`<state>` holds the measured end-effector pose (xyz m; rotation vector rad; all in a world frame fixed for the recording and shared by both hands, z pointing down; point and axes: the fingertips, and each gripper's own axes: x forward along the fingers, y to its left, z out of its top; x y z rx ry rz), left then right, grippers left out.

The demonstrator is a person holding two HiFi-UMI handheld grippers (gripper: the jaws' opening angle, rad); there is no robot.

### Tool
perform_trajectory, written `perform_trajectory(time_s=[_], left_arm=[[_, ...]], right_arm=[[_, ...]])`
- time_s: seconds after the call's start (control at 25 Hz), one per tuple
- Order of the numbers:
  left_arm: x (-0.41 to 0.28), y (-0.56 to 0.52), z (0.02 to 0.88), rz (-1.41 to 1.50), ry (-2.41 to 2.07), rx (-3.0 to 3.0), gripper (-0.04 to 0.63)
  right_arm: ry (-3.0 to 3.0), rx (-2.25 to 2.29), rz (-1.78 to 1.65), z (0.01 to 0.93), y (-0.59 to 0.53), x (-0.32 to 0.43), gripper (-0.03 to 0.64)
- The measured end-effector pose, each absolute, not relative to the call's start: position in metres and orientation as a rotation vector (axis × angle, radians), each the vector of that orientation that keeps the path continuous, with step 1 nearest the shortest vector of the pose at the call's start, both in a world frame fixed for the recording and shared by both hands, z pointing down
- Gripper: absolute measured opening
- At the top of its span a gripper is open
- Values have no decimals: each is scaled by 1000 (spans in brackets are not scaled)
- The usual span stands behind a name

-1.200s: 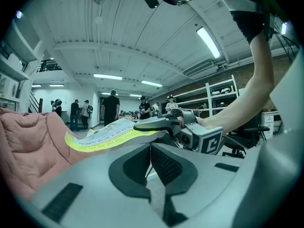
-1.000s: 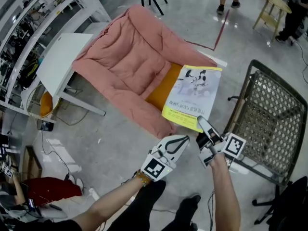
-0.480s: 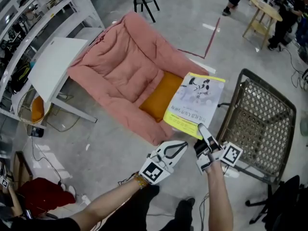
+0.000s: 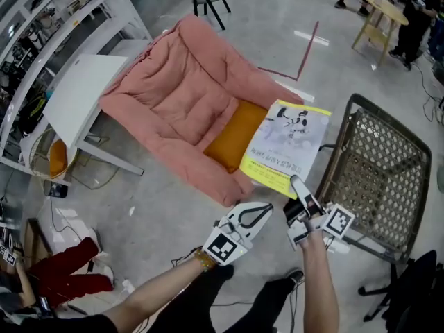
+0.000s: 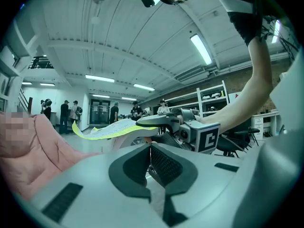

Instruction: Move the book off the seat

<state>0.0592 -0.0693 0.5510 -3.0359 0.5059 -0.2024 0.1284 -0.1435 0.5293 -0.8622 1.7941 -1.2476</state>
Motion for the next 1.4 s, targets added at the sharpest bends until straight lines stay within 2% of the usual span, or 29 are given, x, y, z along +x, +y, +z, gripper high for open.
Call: perform_trajectory(time_s=[0.64, 1.4], left_arm=[[86, -48, 544, -216, 537, -3026, 0], [191, 7, 540, -221, 383, -3046, 0]], right_arm=[[1746, -882, -1236, 523, -124, 187, 78], [1674, -980, -1112, 505, -62, 334, 80]])
